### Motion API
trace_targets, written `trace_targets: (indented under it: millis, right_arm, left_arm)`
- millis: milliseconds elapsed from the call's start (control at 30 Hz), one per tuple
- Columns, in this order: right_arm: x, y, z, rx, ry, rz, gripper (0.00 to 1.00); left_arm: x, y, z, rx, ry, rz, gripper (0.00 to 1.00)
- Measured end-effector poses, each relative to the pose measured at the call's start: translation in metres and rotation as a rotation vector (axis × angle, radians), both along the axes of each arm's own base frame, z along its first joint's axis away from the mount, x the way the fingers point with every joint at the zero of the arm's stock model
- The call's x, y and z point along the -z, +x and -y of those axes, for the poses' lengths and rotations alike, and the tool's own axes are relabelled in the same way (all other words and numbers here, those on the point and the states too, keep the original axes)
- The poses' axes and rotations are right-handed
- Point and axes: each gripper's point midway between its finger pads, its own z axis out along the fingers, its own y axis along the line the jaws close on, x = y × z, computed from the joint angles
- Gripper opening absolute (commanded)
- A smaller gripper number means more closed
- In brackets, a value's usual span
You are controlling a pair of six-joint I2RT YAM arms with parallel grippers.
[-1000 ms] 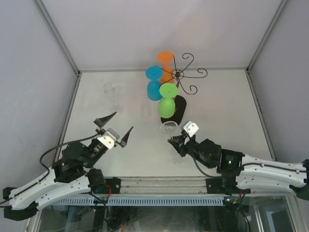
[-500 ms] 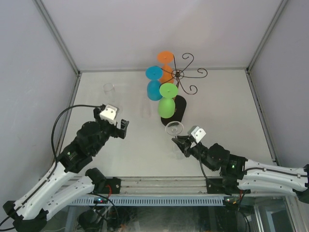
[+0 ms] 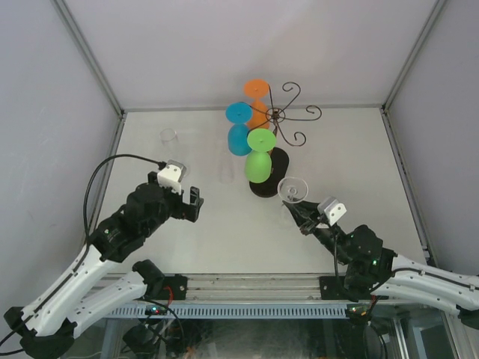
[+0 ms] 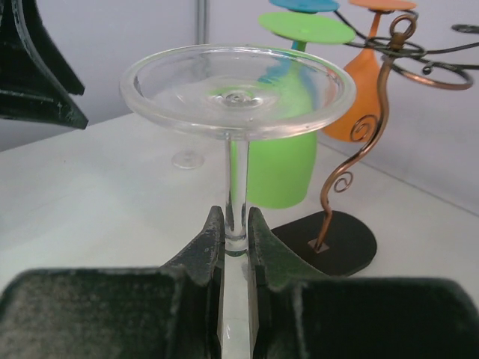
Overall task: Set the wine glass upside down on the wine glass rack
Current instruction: Turn the wine glass upside down at the wine rack.
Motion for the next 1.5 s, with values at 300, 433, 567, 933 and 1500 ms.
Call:
trace_targets:
  millis: [300,433,567,933,1500]
  right_arm:
    - [-0.019,0.038,0.04,0.177,0.032,0.068,0.0]
    - [-0.02,0.063,0.069,0.271,0.06,0.059,0.0]
    - [-0.021,0.086,0.089,0.324,0.082,0.03,0.0]
    - [-0.025,0.132,0.079,0.238,0.079,-0.044,0.0]
    - [-0.022,0.168,0.059,0.108,0.047,-0.088,0.0]
  left_arm:
    - [0.026,-0.002,-0.001,-0.049,0.037,-0.128,1.0]
    - [0.038,0.0,-0.004,-0.075,0.083,-0.173,1.0]
    - [0.045,0.0,-0.006,-0.081,0.113,-0.197,1.0]
    - [0.001,-0.013,-0.023,-0.093,-0.052,0.008,1.0]
    - [0.007,-0.013,-0.024,-0.096,-0.068,0.027,1.0]
